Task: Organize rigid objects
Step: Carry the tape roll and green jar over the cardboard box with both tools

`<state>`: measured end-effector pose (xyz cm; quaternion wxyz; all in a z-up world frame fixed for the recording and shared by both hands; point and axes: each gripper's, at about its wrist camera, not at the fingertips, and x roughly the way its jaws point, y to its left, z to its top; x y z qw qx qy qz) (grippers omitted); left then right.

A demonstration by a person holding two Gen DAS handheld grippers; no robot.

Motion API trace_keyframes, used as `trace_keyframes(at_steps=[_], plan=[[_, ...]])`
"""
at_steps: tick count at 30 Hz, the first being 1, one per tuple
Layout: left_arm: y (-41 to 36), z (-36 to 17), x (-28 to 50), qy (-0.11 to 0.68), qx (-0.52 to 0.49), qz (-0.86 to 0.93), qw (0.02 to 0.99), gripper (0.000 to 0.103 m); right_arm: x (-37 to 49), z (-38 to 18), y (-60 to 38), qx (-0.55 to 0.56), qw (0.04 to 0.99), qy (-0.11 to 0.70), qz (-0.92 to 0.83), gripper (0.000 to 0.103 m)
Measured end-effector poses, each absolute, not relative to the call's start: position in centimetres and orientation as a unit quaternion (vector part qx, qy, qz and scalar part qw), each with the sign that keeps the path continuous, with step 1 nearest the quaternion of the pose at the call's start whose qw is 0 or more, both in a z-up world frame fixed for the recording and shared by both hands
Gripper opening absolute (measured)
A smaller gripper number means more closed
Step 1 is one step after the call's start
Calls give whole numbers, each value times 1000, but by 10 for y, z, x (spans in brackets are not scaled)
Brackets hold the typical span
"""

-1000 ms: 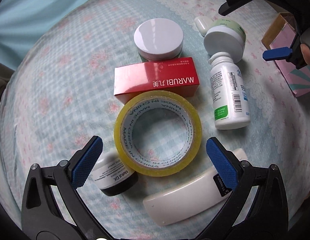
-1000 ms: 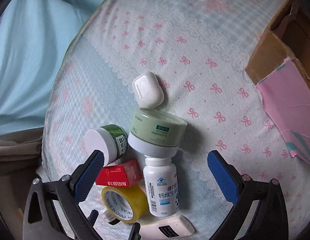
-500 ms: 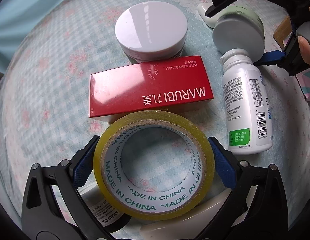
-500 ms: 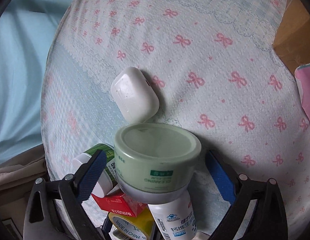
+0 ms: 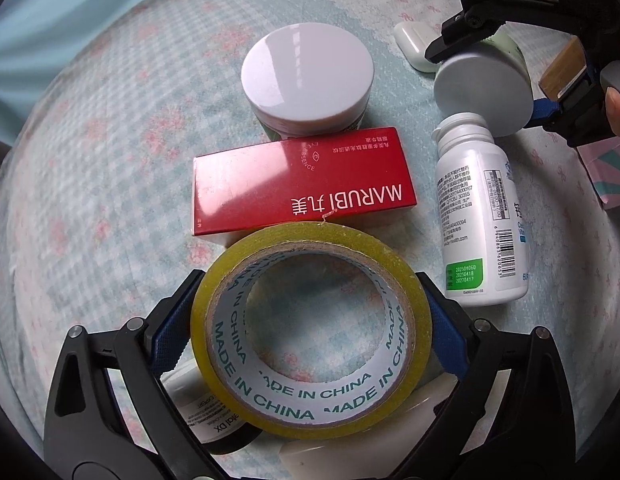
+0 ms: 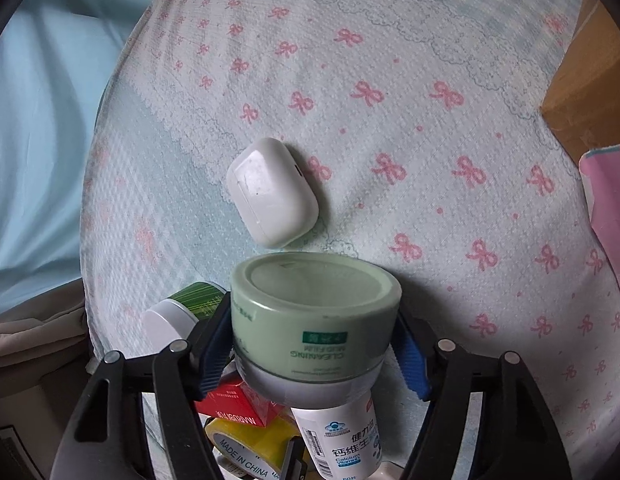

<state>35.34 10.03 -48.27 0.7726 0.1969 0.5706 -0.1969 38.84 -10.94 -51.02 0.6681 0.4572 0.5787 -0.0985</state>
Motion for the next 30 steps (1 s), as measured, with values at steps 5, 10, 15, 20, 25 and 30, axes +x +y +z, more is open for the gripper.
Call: trace_keyframes(at_steps=[5,10,15,20,25,30], plan=[[100,-458,345,556,195,-196,784,97,375,-488,-109,447,681,572,-91,67],[103,-418,332,539,188,-194,798,97,356,-447,-107,424,706,562,-74,67],[109,-362,312,517,172,-192,816,97,328,-387,-105,382,743,546,-56,67],[115,-299,291,491,161,-200,832,97,293,-322,-99,334,775,535,-32,67],[110,-244,265,464,151,-203,849,97,254,-270,-105,289,797,529,18,67],[86,-205,242,444,144,-204,861,97,216,-225,-112,161,840,516,37,67]])
